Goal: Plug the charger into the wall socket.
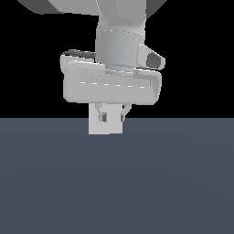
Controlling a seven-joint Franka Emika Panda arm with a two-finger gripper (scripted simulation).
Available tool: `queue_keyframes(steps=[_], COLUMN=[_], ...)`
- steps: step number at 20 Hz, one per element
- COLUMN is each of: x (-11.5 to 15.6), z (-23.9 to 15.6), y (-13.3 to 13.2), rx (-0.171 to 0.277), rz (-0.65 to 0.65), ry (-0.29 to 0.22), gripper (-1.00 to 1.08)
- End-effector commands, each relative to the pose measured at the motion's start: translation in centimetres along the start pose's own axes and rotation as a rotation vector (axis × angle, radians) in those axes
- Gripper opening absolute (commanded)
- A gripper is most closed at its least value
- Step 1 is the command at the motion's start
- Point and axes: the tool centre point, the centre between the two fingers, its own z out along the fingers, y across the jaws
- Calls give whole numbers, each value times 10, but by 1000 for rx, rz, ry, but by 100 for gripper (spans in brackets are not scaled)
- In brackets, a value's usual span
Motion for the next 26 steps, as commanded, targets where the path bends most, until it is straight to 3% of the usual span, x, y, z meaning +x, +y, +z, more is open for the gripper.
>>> queue_keyframes(steps=[1, 9, 19, 26], x=[1, 6, 38, 46], z=[-1, 2, 16, 20], y=[0, 0, 0, 0], rx=[1, 0, 0, 1], rz=[0, 0, 0, 1], ry=[-1, -1, -1, -1], gripper=[-100, -100, -100, -100])
